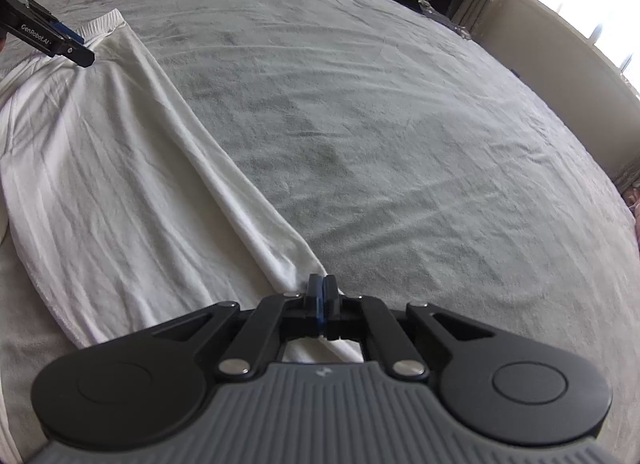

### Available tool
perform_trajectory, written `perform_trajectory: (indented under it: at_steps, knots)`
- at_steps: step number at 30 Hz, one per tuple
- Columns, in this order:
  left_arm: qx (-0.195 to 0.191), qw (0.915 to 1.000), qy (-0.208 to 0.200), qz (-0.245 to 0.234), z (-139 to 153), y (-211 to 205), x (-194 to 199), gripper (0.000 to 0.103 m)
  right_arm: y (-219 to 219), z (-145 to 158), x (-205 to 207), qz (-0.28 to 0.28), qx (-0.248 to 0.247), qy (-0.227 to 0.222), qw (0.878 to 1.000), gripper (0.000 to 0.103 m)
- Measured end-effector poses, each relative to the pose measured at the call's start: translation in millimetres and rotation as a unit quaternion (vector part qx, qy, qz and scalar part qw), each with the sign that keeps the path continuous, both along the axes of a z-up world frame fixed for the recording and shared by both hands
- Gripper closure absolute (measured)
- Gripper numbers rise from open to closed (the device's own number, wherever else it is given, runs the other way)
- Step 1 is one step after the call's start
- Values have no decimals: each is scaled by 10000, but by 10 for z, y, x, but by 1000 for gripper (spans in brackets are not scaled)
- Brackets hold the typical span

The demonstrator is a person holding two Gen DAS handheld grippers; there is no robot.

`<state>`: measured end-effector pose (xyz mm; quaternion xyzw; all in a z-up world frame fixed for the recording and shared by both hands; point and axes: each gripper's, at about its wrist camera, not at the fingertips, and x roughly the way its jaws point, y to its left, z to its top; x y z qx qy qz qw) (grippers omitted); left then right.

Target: Fold clothes

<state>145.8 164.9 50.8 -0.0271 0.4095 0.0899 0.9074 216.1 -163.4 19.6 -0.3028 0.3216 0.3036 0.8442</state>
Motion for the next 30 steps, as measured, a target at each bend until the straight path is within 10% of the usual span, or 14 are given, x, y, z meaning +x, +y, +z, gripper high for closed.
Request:
perform_trajectory:
  at_steps: [8, 12, 20, 24, 30]
  knots:
    - [-144, 9998, -32, 134, 29, 77, -3, 56, 11, 22, 42, 44, 88, 91, 9999, 102]
    - [-167, 9998, -23, 132, 33, 78, -1, 56, 68, 78, 26, 111, 395, 314, 9987, 65]
    - [-209, 9997, -9, 124, 34, 81, -6, 56, 215, 21, 65, 197, 473, 533, 9973, 66]
    - [-236, 9996, -3, 146, 35, 92, -2, 56, 282, -34, 85, 334, 461, 773, 9954, 98]
    - [-224, 9994, -97, 236, 77, 114, -9, 56, 310, 141, -12, 200, 393, -131, 9989, 101]
